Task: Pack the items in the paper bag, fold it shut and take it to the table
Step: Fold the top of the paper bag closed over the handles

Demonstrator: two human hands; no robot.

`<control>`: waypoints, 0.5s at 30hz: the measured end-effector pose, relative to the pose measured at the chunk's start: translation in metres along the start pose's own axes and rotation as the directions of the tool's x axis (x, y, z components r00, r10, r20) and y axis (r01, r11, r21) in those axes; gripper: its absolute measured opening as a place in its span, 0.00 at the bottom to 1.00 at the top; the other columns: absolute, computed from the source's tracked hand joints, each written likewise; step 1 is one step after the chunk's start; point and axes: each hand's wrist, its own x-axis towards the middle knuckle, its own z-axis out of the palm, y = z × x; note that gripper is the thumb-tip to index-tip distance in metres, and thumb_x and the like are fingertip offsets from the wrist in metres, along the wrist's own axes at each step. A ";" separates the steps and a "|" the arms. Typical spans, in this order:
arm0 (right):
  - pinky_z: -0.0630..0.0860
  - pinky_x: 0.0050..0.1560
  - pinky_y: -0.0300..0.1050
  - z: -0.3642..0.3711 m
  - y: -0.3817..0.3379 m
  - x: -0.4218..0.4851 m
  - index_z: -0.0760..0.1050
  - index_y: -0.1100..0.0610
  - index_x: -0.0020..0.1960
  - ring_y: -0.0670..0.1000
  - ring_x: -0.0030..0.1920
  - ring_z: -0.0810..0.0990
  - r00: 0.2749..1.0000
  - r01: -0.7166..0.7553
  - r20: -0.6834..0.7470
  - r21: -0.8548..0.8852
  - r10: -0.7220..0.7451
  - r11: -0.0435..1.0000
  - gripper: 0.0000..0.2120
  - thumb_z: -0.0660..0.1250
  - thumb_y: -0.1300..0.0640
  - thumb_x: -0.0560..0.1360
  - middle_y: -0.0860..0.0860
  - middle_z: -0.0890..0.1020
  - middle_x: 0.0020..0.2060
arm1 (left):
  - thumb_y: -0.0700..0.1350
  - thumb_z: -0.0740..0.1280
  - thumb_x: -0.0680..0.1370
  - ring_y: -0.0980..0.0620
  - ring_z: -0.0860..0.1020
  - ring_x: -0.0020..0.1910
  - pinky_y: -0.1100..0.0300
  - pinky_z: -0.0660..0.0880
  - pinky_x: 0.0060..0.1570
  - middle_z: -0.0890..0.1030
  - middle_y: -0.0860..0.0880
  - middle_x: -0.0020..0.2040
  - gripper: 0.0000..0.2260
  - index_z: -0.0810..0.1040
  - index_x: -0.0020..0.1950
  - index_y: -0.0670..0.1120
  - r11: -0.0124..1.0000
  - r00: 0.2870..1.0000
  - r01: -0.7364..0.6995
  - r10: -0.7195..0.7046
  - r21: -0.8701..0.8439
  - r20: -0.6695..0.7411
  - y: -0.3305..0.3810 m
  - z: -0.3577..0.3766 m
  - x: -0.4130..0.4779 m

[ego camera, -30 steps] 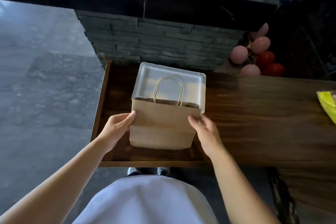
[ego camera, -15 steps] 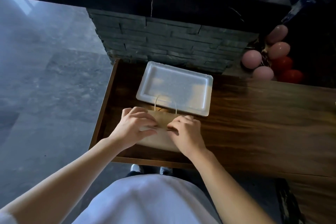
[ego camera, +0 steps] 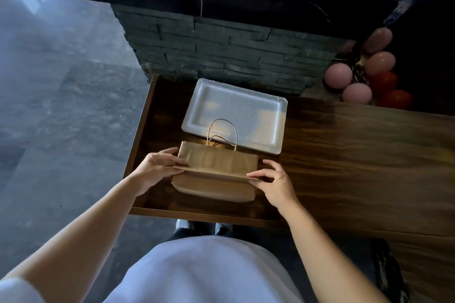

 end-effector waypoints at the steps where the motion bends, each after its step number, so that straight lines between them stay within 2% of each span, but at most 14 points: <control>1: 0.65 0.63 0.43 0.000 0.001 -0.001 0.86 0.48 0.43 0.48 0.67 0.67 0.999 -0.036 0.025 0.072 0.035 0.997 0.07 0.76 0.59 0.67 0.47 0.71 0.66 | 0.35 0.73 0.72 0.55 0.80 0.57 0.62 0.79 0.46 0.76 0.50 0.67 0.08 0.87 0.47 0.46 0.989 0.996 0.069 -0.060 -0.131 0.071 -0.001 -0.001 0.001; 2: 0.65 0.62 0.42 0.001 0.001 -0.002 0.85 0.47 0.43 0.47 0.67 0.67 0.998 -0.059 0.044 0.126 0.053 0.990 0.08 0.76 0.59 0.68 0.47 0.70 0.66 | 0.34 0.71 0.73 0.55 0.82 0.53 0.63 0.79 0.43 0.77 0.47 0.65 0.08 0.86 0.47 0.45 0.972 0.987 0.126 -0.104 -0.197 0.122 -0.002 -0.003 0.001; 4: 0.66 0.65 0.43 0.004 0.002 -0.003 0.85 0.46 0.46 0.46 0.68 0.67 0.995 -0.077 0.083 0.189 0.063 0.979 0.11 0.76 0.61 0.68 0.46 0.69 0.67 | 0.33 0.68 0.75 0.55 0.83 0.51 0.63 0.79 0.42 0.77 0.47 0.64 0.09 0.86 0.50 0.44 0.967 0.974 0.160 -0.122 -0.199 0.189 -0.002 -0.005 0.002; 7: 0.66 0.70 0.48 0.012 -0.001 -0.002 0.84 0.43 0.51 0.44 0.66 0.66 0.988 -0.096 0.143 0.235 0.063 0.967 0.16 0.76 0.60 0.67 0.43 0.68 0.66 | 0.33 0.69 0.75 0.55 0.80 0.59 0.61 0.79 0.50 0.74 0.54 0.67 0.12 0.84 0.55 0.43 0.988 0.969 0.075 -0.041 -0.136 0.242 -0.002 -0.009 0.006; 11: 0.68 0.69 0.51 0.024 0.000 0.003 0.85 0.45 0.45 0.47 0.69 0.68 0.987 -0.130 0.131 0.309 0.093 0.942 0.11 0.78 0.52 0.63 0.47 0.70 0.68 | 0.37 0.73 0.71 0.60 0.75 0.64 0.67 0.76 0.55 0.73 0.55 0.67 0.11 0.86 0.52 0.47 0.998 0.981 -0.054 0.056 -0.016 0.188 -0.002 -0.009 0.008; 15: 0.70 0.67 0.55 0.033 0.004 0.007 0.86 0.47 0.40 0.52 0.68 0.70 0.985 -0.174 0.089 0.405 0.151 0.897 0.17 0.78 0.41 0.55 0.49 0.70 0.68 | 0.39 0.74 0.71 0.61 0.71 0.66 0.72 0.75 0.52 0.73 0.56 0.66 0.10 0.87 0.47 0.53 0.996 0.986 -0.084 0.079 0.025 0.145 -0.002 -0.006 0.013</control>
